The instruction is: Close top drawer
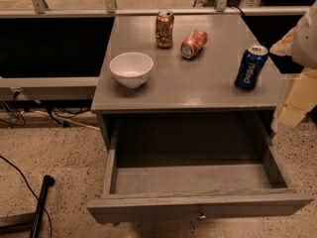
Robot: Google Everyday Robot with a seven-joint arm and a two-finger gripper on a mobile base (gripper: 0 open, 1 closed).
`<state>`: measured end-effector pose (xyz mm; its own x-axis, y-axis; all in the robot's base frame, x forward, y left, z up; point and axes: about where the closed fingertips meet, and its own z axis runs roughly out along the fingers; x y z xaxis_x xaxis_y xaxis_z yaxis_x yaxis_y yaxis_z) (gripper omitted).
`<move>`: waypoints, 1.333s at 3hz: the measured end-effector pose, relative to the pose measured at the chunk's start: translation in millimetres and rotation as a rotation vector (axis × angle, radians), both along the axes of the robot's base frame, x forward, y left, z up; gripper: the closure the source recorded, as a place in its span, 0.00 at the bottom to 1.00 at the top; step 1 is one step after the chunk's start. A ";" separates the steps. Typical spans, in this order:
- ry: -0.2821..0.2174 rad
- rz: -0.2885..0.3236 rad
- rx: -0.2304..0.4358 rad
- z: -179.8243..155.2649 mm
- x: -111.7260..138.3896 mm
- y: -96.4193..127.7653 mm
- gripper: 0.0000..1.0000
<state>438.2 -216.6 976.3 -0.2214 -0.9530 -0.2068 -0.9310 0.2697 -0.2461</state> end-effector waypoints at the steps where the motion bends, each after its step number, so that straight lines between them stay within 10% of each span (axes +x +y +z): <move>1: 0.000 0.000 0.000 0.0 0.0 0.0 0.00; 3: -0.071 0.093 0.111 -45.9 -35.4 26.0 0.00; 4: -0.127 0.130 0.219 -123.0 -67.0 40.3 0.00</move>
Offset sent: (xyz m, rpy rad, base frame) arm -0.0285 0.0104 -0.1420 0.2127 -0.1073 0.0845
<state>371.2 -176.3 853.3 -0.0590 -0.9015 -0.4288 -0.9266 0.2093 -0.3123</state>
